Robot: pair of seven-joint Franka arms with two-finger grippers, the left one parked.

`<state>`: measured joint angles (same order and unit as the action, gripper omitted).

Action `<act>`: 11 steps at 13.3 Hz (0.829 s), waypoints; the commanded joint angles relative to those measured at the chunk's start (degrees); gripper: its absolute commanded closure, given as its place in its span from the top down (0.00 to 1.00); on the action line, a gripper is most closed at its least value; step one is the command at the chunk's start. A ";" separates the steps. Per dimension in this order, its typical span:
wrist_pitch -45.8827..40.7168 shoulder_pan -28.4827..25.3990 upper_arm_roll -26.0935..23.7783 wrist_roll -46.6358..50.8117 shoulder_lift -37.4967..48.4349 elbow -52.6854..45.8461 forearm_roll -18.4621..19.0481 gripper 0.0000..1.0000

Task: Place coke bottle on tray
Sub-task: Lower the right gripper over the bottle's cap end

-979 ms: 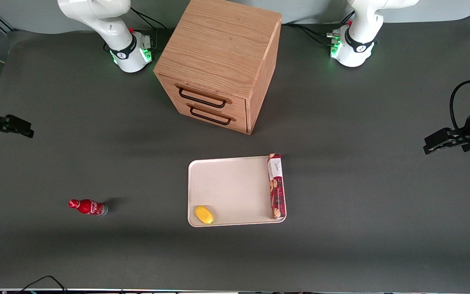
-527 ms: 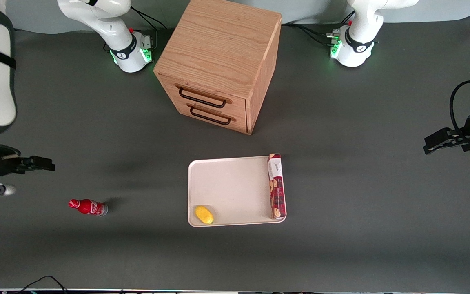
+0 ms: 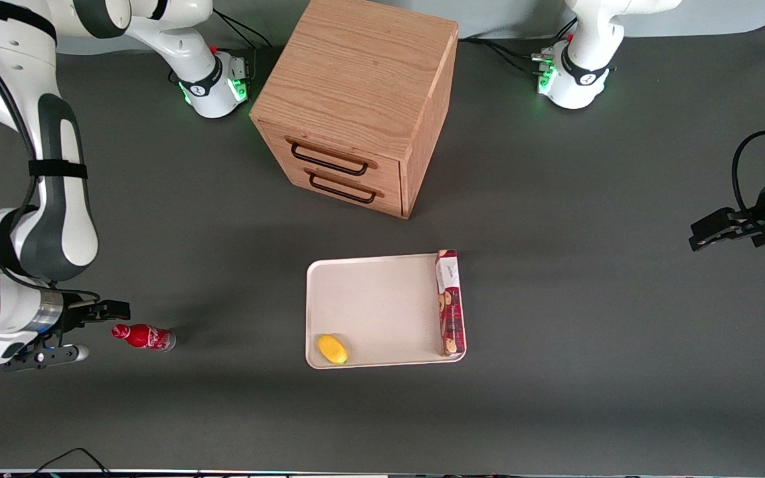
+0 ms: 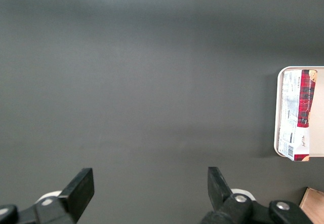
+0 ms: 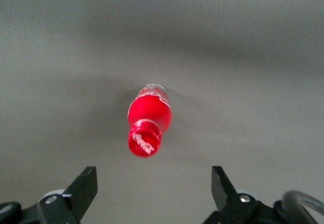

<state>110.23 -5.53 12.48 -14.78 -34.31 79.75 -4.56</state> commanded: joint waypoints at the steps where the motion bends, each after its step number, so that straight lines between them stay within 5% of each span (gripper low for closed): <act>1: 0.42 -0.18 0.26 -2.09 -1.72 -1.97 -2.82 1.00; 11: 4.03 -0.18 0.17 -4.38 -3.57 -0.56 -3.26 1.00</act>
<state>113.70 -5.59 12.35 -17.37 -37.61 79.49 -6.42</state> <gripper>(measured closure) 0.000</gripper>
